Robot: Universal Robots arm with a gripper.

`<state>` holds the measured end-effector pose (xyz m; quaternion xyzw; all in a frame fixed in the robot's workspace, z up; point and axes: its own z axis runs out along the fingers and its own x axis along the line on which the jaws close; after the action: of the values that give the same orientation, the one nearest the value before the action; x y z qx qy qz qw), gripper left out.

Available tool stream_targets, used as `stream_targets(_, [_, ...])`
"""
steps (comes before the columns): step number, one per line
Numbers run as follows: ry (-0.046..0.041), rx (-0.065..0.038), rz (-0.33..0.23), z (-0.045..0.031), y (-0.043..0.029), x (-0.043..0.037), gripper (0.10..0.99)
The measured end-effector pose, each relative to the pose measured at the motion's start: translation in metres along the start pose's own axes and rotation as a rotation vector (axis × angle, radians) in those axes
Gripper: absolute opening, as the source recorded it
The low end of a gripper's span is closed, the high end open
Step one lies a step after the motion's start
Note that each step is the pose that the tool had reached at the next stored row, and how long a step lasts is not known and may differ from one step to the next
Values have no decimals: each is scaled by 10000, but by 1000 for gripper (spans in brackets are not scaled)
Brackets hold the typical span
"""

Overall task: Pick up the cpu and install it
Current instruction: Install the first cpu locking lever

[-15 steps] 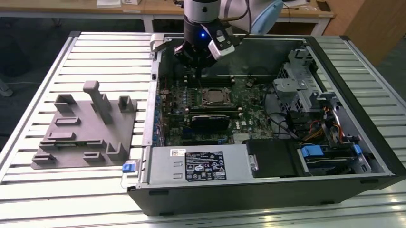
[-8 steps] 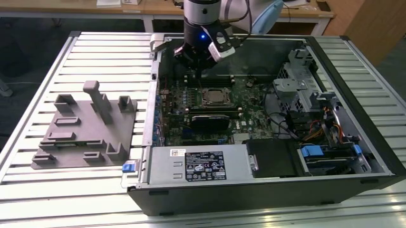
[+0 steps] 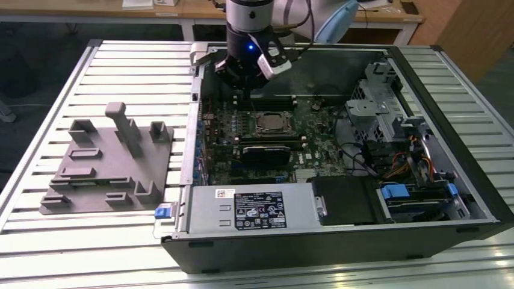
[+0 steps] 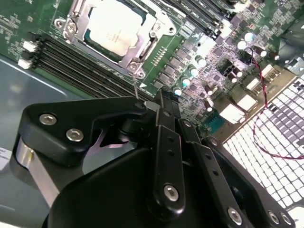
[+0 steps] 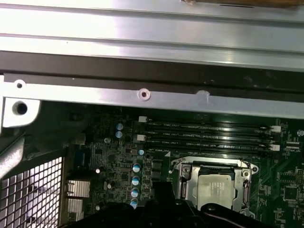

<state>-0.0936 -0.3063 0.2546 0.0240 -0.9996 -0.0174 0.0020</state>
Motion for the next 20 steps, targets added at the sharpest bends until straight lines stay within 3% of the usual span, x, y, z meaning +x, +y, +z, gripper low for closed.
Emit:
stream_targets(3, [1,2,-1,2,17,17,106])
stream_targets(9, [0,0,0,10,125,19,106])
stream_targets(12, [0,1,-2,11,128,12,106])
stream_targets(20, [1,1,-1,15,121,-135,106])
